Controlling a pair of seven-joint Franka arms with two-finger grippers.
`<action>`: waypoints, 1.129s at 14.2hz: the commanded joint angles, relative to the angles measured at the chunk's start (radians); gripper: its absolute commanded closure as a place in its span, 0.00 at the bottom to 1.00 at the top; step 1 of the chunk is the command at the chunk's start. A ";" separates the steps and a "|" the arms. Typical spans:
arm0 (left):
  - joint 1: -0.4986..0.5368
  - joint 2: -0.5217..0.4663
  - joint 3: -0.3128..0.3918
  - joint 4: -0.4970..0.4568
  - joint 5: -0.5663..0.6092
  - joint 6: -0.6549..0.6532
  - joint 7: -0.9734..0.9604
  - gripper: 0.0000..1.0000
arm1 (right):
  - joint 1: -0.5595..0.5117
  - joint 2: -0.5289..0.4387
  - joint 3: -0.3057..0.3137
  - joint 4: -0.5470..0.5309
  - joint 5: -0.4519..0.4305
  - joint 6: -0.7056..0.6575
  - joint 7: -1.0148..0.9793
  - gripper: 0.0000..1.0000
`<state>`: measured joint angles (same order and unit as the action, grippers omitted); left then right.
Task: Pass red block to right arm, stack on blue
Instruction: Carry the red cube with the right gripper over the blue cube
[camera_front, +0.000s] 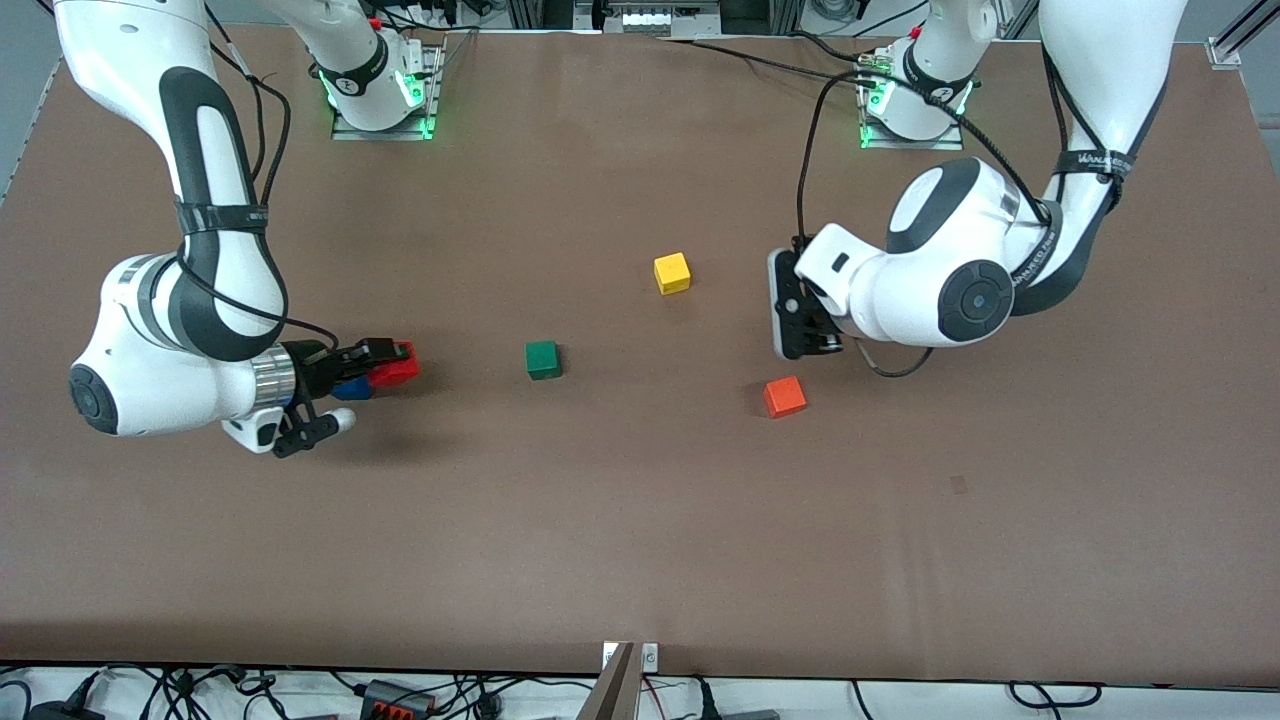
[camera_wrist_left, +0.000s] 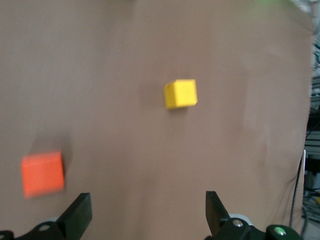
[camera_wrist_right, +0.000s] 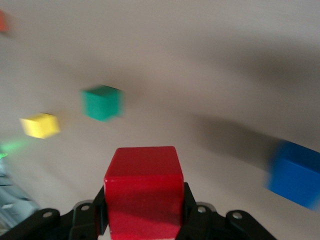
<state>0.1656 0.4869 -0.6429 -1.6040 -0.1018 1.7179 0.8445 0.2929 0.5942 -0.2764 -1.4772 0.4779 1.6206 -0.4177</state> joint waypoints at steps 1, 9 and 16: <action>0.003 -0.004 0.035 0.022 0.129 -0.034 -0.201 0.00 | 0.020 -0.008 -0.043 -0.005 -0.158 0.008 0.046 1.00; -0.052 -0.031 0.130 0.246 0.387 -0.386 -0.600 0.00 | 0.073 -0.094 -0.053 -0.207 -0.320 0.286 0.290 1.00; -0.080 -0.143 0.336 0.296 0.288 -0.301 -0.735 0.00 | 0.088 -0.169 -0.055 -0.357 -0.398 0.429 0.321 1.00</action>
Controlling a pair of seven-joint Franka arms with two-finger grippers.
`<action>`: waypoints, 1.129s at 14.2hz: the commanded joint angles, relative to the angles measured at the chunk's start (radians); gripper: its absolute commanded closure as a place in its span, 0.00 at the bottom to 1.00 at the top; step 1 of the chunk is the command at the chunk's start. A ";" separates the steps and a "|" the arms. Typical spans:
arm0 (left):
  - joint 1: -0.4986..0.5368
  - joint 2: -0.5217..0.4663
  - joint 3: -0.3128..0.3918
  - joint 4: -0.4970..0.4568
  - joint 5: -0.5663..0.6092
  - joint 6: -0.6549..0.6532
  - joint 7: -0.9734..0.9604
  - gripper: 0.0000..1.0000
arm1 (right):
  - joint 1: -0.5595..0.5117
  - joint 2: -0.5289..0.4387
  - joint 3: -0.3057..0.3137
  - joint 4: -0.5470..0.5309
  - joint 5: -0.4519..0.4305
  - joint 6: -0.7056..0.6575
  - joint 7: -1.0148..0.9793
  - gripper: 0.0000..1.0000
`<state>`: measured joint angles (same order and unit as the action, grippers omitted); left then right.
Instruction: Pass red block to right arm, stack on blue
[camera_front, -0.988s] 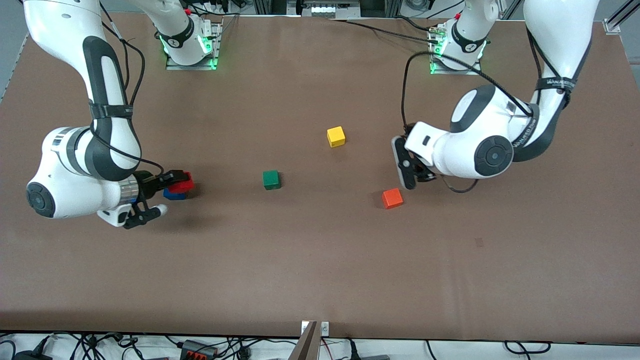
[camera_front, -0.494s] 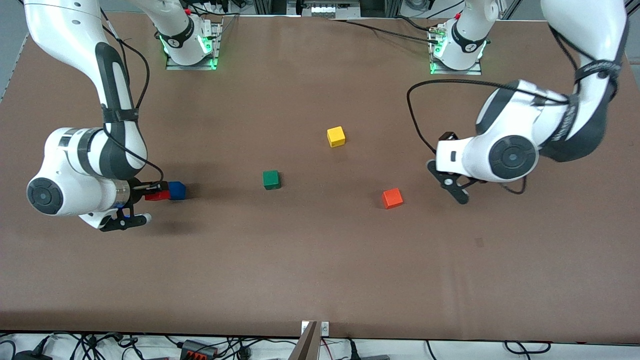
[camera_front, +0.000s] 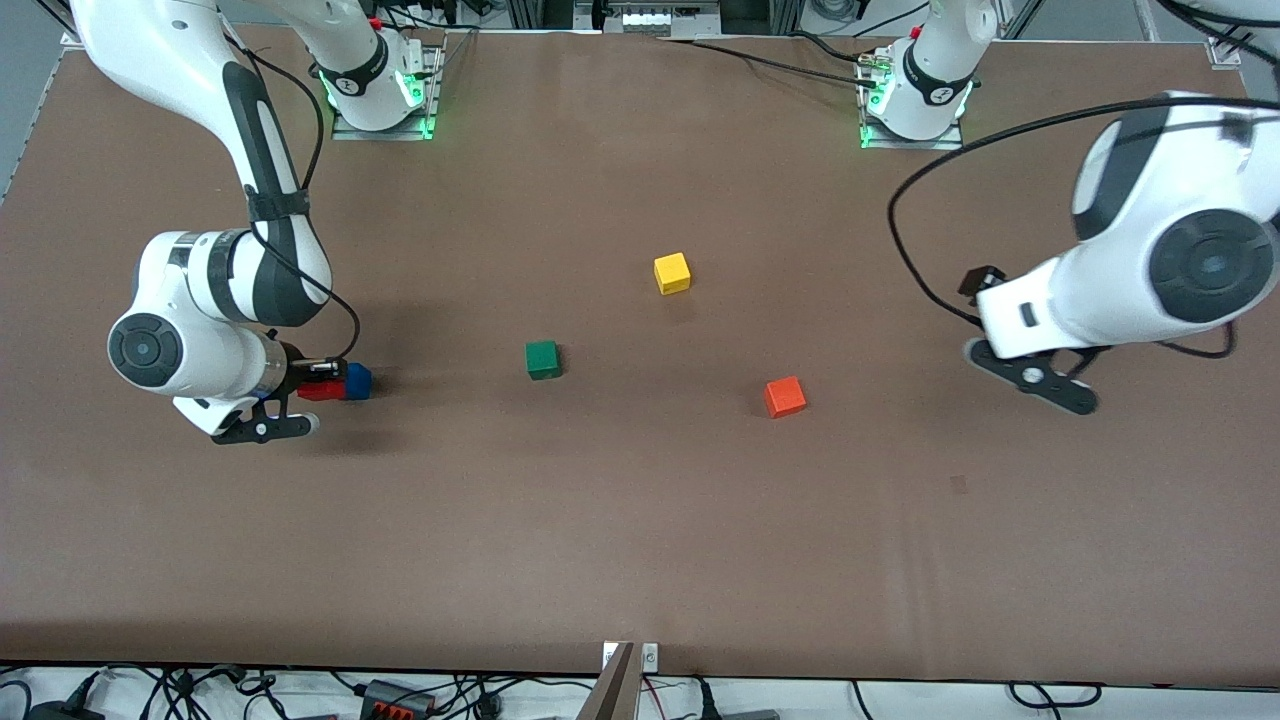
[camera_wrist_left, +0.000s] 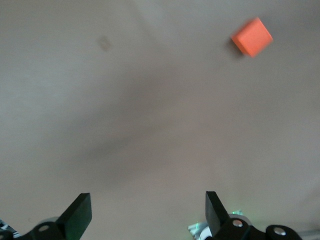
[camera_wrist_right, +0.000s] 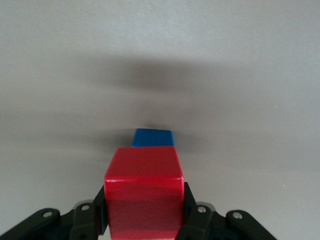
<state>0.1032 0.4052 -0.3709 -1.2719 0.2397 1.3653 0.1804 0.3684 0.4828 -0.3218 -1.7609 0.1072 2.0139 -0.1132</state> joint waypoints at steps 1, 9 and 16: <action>-0.019 -0.103 0.102 -0.067 -0.103 0.098 -0.125 0.00 | 0.012 -0.064 -0.010 -0.089 -0.033 0.051 0.027 1.00; -0.134 -0.431 0.306 -0.503 -0.203 0.496 -0.273 0.00 | 0.056 -0.059 -0.008 -0.164 -0.049 0.124 0.116 1.00; -0.162 -0.424 0.342 -0.431 -0.207 0.276 -0.223 0.00 | 0.057 -0.058 -0.010 -0.226 -0.082 0.223 0.118 1.00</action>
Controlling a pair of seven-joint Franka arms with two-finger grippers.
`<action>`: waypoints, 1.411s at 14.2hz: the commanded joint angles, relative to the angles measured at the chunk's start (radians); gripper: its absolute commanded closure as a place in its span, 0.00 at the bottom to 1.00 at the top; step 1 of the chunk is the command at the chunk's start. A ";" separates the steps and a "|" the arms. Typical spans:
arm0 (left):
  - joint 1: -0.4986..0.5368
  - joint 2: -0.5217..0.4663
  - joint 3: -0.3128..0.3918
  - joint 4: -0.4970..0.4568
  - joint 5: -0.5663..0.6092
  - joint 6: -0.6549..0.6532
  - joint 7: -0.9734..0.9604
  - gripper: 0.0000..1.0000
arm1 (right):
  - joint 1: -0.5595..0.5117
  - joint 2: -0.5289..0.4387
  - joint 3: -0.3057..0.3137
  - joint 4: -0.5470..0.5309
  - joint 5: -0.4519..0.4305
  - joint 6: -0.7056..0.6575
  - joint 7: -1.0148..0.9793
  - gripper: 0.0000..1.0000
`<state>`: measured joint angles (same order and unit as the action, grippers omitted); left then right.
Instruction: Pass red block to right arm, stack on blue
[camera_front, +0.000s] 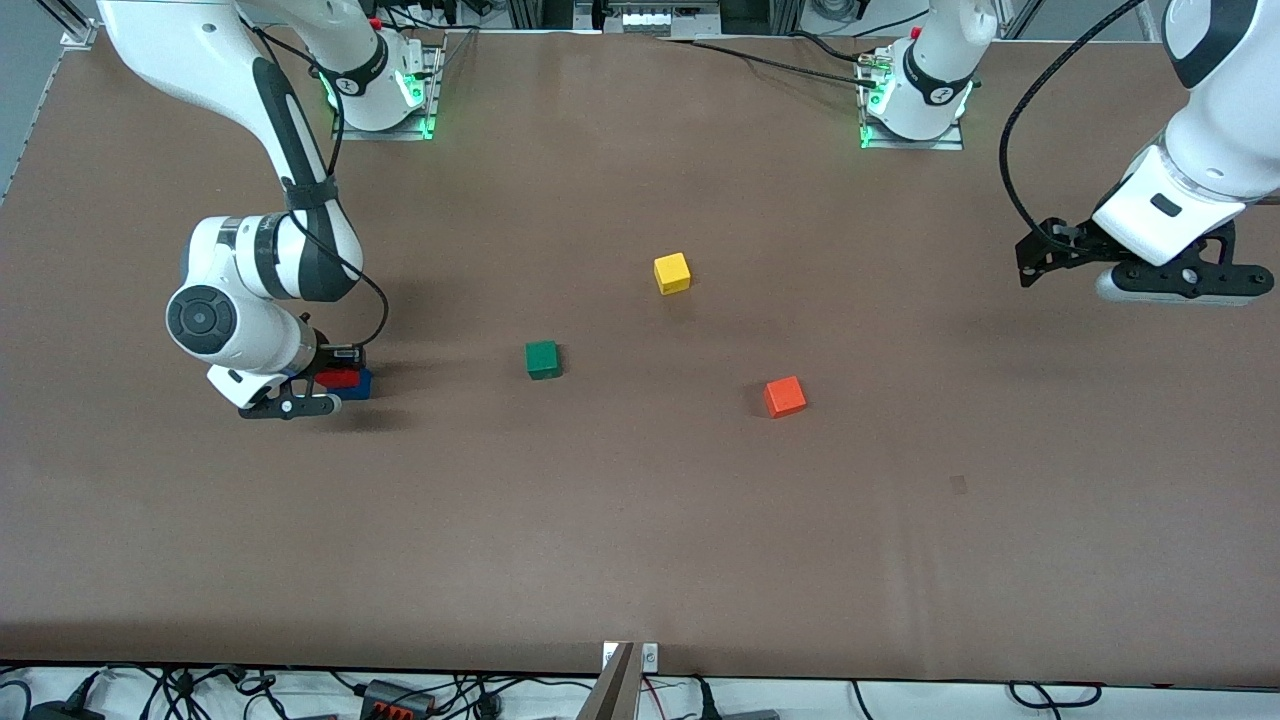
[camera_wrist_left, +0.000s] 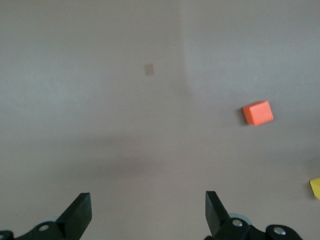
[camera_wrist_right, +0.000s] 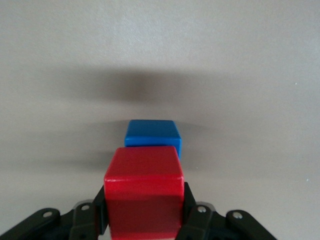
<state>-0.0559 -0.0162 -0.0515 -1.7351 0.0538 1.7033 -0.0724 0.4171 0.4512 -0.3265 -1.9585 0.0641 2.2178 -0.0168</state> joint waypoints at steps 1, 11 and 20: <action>0.001 0.005 0.022 0.043 -0.022 -0.065 0.029 0.00 | 0.008 -0.028 -0.005 -0.028 -0.043 0.016 0.021 1.00; 0.001 0.005 0.010 0.046 -0.023 -0.065 0.016 0.00 | 0.008 -0.022 -0.002 -0.031 -0.043 0.006 0.064 0.87; -0.002 0.007 0.007 0.052 -0.022 -0.065 0.016 0.00 | 0.000 -0.049 -0.005 0.197 -0.038 -0.317 0.066 0.00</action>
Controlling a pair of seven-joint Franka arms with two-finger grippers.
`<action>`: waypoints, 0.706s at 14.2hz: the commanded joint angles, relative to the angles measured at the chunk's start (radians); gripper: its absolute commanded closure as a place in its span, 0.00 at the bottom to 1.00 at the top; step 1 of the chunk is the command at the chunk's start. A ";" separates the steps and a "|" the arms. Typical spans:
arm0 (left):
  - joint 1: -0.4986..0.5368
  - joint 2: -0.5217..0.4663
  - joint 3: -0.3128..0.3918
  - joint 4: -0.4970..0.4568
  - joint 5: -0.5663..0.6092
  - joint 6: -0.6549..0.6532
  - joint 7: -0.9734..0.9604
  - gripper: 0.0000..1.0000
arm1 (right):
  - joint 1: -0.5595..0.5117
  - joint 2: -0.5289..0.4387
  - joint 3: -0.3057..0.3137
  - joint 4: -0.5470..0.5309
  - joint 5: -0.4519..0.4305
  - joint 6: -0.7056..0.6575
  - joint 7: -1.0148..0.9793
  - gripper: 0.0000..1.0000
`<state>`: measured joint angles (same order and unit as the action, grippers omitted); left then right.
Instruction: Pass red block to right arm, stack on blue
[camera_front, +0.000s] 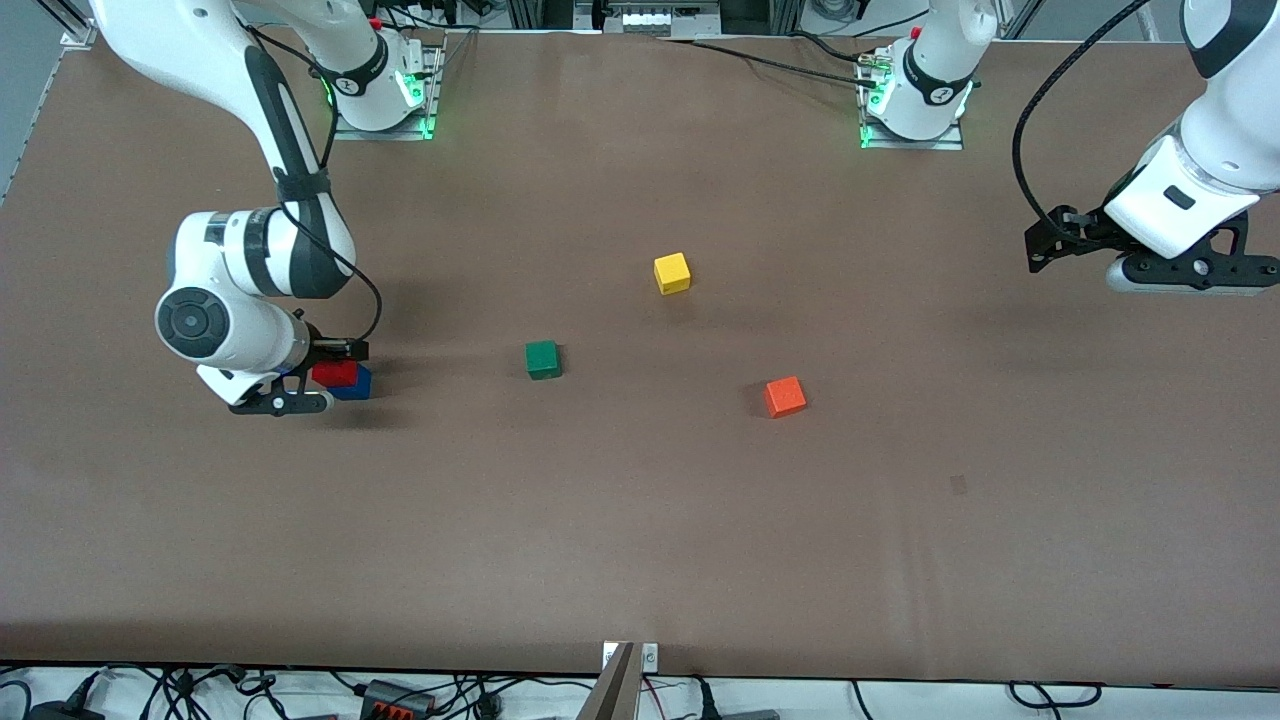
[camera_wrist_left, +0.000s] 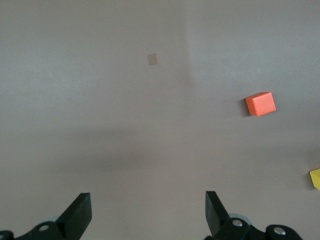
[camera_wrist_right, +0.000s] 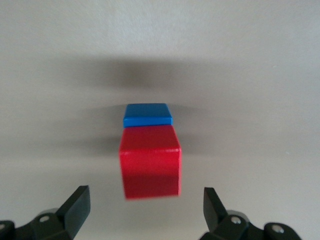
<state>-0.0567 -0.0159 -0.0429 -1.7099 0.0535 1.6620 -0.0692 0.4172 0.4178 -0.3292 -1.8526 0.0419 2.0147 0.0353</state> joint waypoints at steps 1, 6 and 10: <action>-0.002 0.007 -0.002 0.027 -0.021 -0.024 0.012 0.00 | 0.000 -0.016 -0.004 0.146 -0.020 -0.173 0.011 0.00; -0.003 0.007 -0.002 0.027 -0.021 -0.024 0.012 0.00 | -0.011 -0.016 -0.034 0.393 -0.017 -0.375 -0.012 0.00; -0.003 0.007 -0.002 0.027 -0.021 -0.024 0.014 0.00 | -0.009 -0.025 -0.082 0.501 -0.011 -0.392 -0.015 0.00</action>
<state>-0.0598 -0.0158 -0.0441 -1.7071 0.0535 1.6619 -0.0692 0.4108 0.3891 -0.3938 -1.4075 0.0349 1.6536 0.0298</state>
